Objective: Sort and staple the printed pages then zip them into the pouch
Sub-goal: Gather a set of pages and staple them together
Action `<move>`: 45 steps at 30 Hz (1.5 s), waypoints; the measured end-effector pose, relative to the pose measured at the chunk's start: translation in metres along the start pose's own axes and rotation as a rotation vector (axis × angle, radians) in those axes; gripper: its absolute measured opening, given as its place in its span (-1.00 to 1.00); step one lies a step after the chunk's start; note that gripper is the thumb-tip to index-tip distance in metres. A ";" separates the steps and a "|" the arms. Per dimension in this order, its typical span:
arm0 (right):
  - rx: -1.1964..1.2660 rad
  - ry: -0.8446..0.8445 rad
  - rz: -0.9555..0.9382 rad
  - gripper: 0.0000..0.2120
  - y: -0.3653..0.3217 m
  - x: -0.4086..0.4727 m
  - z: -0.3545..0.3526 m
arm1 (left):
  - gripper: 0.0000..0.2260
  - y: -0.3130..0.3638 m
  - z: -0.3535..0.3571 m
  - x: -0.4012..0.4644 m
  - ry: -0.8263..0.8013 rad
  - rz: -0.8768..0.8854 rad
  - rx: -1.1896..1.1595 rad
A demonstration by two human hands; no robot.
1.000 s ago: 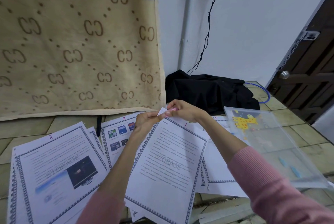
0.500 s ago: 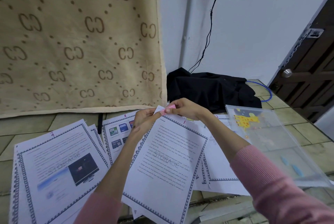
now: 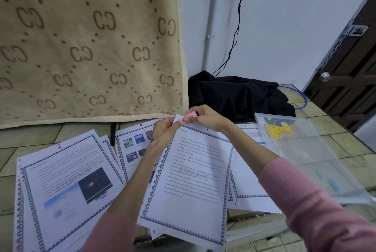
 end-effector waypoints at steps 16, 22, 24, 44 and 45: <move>0.108 0.262 -0.011 -0.70 0.008 0.000 -0.009 | -0.91 -0.021 -0.059 -0.002 -0.027 -0.042 0.242; 0.003 0.538 0.172 -0.66 0.058 -0.046 0.005 | -0.90 -0.042 -0.142 -0.017 0.087 -0.171 -0.043; -0.221 0.444 0.188 -0.65 0.072 -0.052 0.027 | -0.87 -0.053 -0.157 -0.022 0.126 -0.205 -0.151; 0.250 0.284 0.102 -0.75 0.049 -0.081 0.095 | -0.68 -0.066 -0.133 -0.044 0.060 -0.384 -0.192; 0.267 0.341 0.068 -0.77 0.045 -0.082 0.093 | -0.67 -0.068 -0.126 -0.052 0.042 -0.386 -0.159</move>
Point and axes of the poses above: each hand's wrist, its own x-axis towards the middle knuckle, its own z-axis out of the palm, y = z × x, the point moved 4 cm from there along x, towards the middle knuckle, and after that the axes turned 7 degrees about -z, right-handed, at the moved point
